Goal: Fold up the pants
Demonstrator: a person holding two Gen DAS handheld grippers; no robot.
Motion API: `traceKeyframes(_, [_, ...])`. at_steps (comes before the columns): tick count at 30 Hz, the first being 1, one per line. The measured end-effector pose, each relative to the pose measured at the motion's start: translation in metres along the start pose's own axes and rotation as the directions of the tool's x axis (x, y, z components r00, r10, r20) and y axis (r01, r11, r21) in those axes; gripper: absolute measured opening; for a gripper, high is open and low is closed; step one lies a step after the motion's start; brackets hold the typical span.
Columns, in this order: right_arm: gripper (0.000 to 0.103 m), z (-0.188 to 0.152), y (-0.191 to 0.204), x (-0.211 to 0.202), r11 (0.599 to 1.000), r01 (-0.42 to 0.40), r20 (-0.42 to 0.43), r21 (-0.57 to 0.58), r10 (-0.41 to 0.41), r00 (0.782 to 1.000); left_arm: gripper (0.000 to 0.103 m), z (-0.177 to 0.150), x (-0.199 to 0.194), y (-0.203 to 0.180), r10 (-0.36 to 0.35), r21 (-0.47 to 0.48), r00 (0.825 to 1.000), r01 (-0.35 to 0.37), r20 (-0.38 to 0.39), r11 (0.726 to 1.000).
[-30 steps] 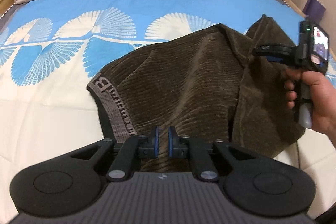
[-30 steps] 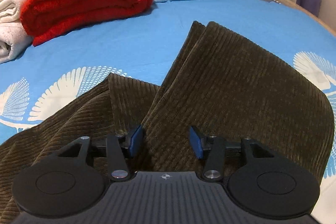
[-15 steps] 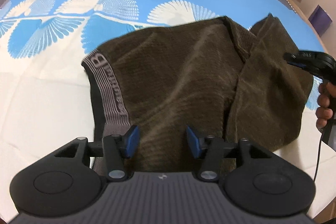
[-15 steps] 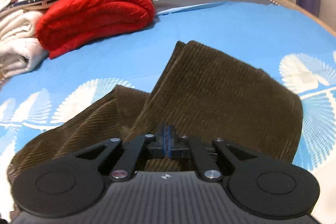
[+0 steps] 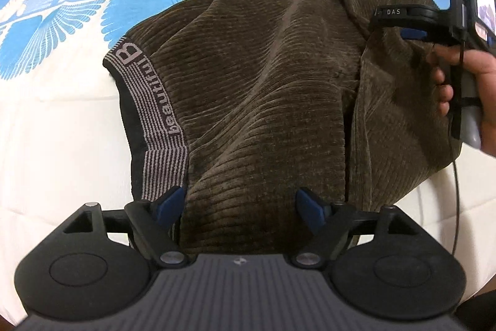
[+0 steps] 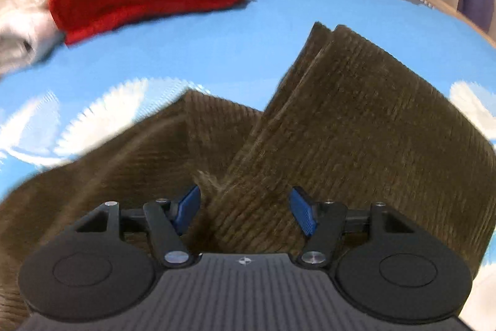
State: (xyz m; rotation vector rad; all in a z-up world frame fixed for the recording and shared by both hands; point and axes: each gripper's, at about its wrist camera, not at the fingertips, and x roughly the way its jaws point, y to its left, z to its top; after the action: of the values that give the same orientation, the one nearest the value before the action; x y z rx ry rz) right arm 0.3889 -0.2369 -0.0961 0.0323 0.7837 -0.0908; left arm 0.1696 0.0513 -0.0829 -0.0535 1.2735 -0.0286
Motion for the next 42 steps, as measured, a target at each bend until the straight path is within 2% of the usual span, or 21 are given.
traceKeyframes(2, [0.056, 0.002, -0.002, 0.003, 1.000, 0.018, -0.011, -0.004, -0.018, 1.000, 0.084, 0.004, 0.003, -0.001, 0.005, 0.012, 1.000, -0.005, -0.010, 1.000])
traceKeyframes(3, [0.041, 0.003, -0.005, 0.001, 1.000, 0.004, -0.011, 0.007, -0.004, 1.000, 0.084, 0.007, 0.003, -0.001, 0.006, 0.013, 1.000, -0.006, -0.008, 1.000])
traceKeyframes(4, [0.033, 0.003, -0.007, -0.002, 1.000, -0.016, -0.012, 0.010, 0.016, 1.000, 0.084, 0.010, 0.003, -0.001, 0.006, 0.013, 1.000, -0.006, -0.001, 1.000])
traceKeyframes(7, [0.017, 0.005, -0.013, -0.024, 0.999, -0.039, 0.004, -0.022, 0.040, 0.999, 0.085, 0.014, 0.004, 0.002, 0.016, 0.011, 1.000, -0.016, 0.009, 1.000])
traceKeyframes(11, [0.012, 0.008, -0.041, -0.069, 0.995, -0.093, 0.032, -0.030, 0.094, 0.995, 0.085, 0.012, 0.006, 0.001, 0.038, 0.013, 0.999, -0.038, 0.023, 0.999])
traceKeyframes(14, [0.012, 0.004, -0.079, -0.109, 0.995, -0.103, 0.051, -0.015, 0.104, 0.993, 0.085, 0.007, 0.007, 0.001, 0.050, 0.032, 0.998, -0.051, 0.024, 0.998])
traceKeyframes(17, [0.010, -0.017, -0.125, -0.155, 0.993, -0.114, 0.059, 0.021, 0.112, 0.992, 0.085, 0.001, 0.004, 0.004, 0.053, 0.047, 0.998, -0.054, 0.026, 0.997])
traceKeyframes(20, [0.009, -0.050, -0.168, -0.192, 0.997, -0.073, 0.044, 0.032, 0.072, 0.996, 0.085, -0.006, -0.002, 0.007, 0.068, 0.052, 0.997, -0.070, 0.040, 0.996])
traceKeyframes(22, [0.009, -0.080, -0.198, -0.207, 0.997, -0.045, -0.016, 0.063, 0.046, 0.999, 0.085, -0.011, -0.007, 0.008, 0.073, 0.051, 0.996, -0.075, 0.047, 0.996])
traceKeyframes(24, [0.009, -0.113, -0.223, -0.212, 0.996, 0.006, -0.124, 0.085, 0.004, 0.992, 0.085, -0.015, -0.009, 0.009, 0.083, 0.058, 0.995, -0.086, 0.050, 0.995])
traceKeyframes(27, [0.008, -0.158, -0.244, -0.202, 0.997, 0.042, -0.289, 0.066, -0.022, 0.957, 0.085, -0.019, -0.010, 0.009, 0.092, 0.060, 0.995, -0.095, 0.047, 0.994])
traceKeyframes(29, [0.007, -0.178, -0.248, -0.200, 0.999, 0.045, -0.347, 0.019, -0.036, 0.937, 0.085, -0.019, -0.011, 0.010, 0.091, 0.049, 0.995, -0.093, 0.051, 0.994])
traceKeyframes(30, [0.008, -0.183, -0.251, -0.203, 0.999, 0.051, -0.347, 0.005, -0.046, 0.937, 0.085, -0.018, -0.011, 0.011, 0.088, 0.039, 0.995, -0.090, 0.050, 0.995])
traceKeyframes(32, [0.008, -0.181, -0.259, -0.217, 0.999, 0.047, -0.290, 0.026, -0.037, 0.956, 0.085, -0.015, -0.012, 0.015, 0.081, 0.012, 0.995, -0.082, 0.052, 0.997])
traceKeyframes(34, [0.012, -0.169, -0.269, -0.239, 0.997, 0.024, -0.153, 0.073, -0.013, 0.988, 0.085, -0.013, -0.013, 0.017, 0.078, -0.011, 0.995, -0.078, 0.057, 0.997])
traceKeyframes(35, [0.019, -0.162, -0.270, -0.246, 0.996, 0.018, -0.087, 0.082, -0.011, 0.996, 0.085, -0.011, -0.014, 0.018, 0.079, -0.018, 0.995, -0.078, 0.061, 0.997])
traceKeyframes(36, [0.029, -0.159, -0.271, -0.252, 0.996, 0.013, -0.033, 0.086, -0.010, 0.999, 0.085, -0.010, -0.014, 0.018, 0.081, -0.023, 0.995, -0.080, 0.062, 0.997])
traceKeyframes(38, [0.036, -0.148, -0.259, -0.248, 0.998, 0.003, 0.042, 0.062, -0.006, 0.999, 0.085, -0.008, -0.015, 0.019, 0.079, -0.032, 0.995, -0.077, 0.063, 0.997])
traceKeyframes(42, [0.040, -0.132, -0.215, -0.222, 0.994, 0.024, 0.085, -0.104, -0.015, 0.996, 0.085, -0.006, -0.013, 0.019, 0.076, -0.024, 0.995, -0.075, 0.063, 0.997])
